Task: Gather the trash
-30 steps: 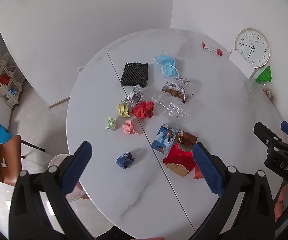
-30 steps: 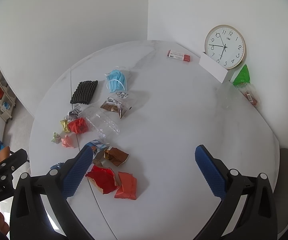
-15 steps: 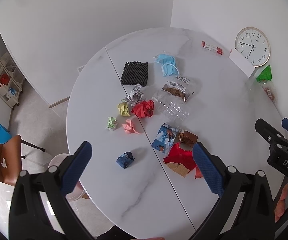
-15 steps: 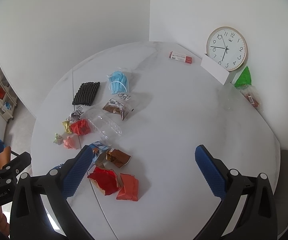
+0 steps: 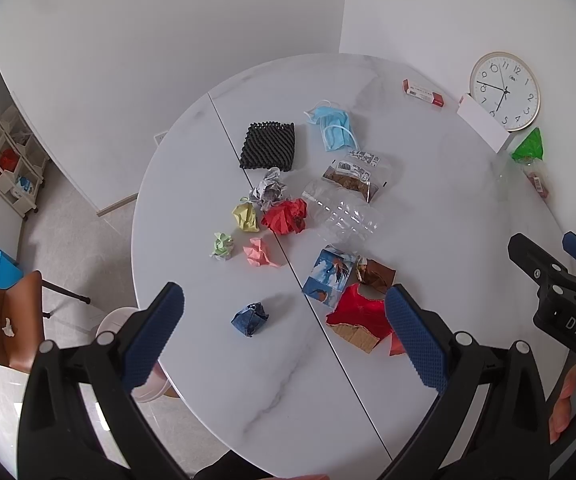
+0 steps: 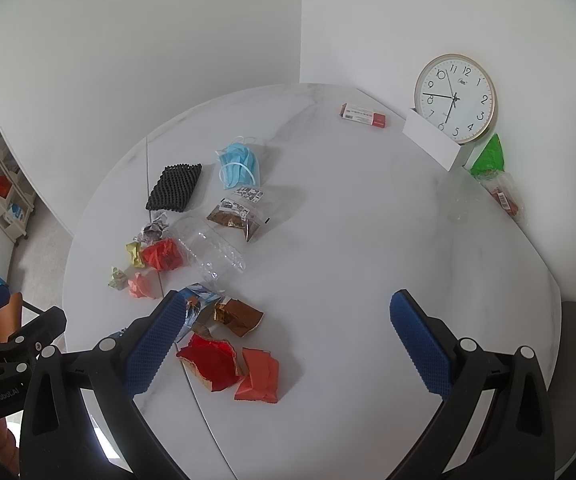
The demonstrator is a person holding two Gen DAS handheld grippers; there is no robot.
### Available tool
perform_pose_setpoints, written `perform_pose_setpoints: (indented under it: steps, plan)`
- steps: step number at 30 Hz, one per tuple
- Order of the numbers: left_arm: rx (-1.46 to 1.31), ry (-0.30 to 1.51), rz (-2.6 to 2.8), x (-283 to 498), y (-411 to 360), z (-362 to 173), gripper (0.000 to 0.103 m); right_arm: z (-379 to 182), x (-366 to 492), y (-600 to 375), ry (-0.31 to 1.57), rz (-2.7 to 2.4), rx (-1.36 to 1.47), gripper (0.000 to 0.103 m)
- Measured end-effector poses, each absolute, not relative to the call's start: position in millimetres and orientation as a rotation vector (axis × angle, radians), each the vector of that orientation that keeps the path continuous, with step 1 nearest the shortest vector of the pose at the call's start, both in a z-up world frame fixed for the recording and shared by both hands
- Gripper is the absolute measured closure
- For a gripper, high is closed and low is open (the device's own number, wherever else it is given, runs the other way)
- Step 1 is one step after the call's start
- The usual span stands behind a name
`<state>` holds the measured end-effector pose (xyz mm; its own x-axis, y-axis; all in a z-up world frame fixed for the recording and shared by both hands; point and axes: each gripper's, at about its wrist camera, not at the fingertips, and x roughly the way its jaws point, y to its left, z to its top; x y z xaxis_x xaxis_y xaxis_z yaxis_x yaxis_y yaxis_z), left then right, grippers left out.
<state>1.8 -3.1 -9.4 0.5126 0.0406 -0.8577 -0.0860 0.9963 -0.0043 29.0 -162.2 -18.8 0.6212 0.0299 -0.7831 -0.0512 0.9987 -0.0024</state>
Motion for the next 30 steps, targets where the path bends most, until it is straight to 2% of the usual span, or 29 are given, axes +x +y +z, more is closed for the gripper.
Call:
perform_pose_setpoints:
  steps: [30]
  plan:
    - [-0.045,1.035,0.080,1.8,-1.1,-13.3,0.006,-21.1,29.5,-160.3,0.904,0.058,-0.013,0.002]
